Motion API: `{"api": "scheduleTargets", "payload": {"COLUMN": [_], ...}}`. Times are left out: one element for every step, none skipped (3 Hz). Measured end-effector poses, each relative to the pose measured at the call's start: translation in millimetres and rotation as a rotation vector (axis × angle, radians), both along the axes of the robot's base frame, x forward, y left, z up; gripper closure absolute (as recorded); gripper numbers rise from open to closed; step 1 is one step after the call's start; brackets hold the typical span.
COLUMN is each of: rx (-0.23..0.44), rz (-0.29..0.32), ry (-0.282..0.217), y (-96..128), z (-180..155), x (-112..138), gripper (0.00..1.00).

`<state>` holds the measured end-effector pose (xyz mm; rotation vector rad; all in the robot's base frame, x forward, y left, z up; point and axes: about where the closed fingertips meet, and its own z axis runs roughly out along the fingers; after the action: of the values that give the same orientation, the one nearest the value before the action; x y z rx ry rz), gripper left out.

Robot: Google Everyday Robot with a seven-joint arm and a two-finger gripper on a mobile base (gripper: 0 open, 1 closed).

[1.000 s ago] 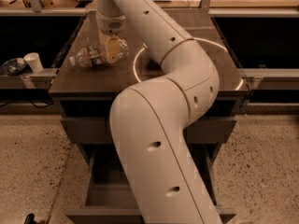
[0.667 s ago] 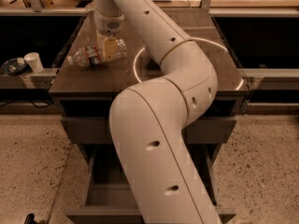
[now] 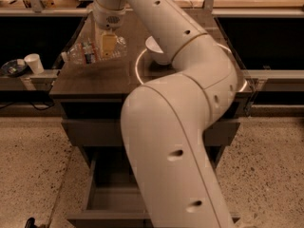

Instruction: Place water bottle into middle drawer

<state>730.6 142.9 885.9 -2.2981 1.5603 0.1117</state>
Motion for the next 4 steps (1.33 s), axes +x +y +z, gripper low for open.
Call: {"api": "scheduleTargets", "payload": {"rx": [0.047, 0.047, 0.065, 0.112], "rz": [-0.052, -0.052, -0.086, -0.151], "ry": [0.011, 0.011, 0.014, -0.029], "y": [-17, -17, -19, -22], "z": [23, 22, 15, 24], "x": [-50, -50, -52, -73], "gripper": [1.00, 1.00, 1.00, 1.00]}}
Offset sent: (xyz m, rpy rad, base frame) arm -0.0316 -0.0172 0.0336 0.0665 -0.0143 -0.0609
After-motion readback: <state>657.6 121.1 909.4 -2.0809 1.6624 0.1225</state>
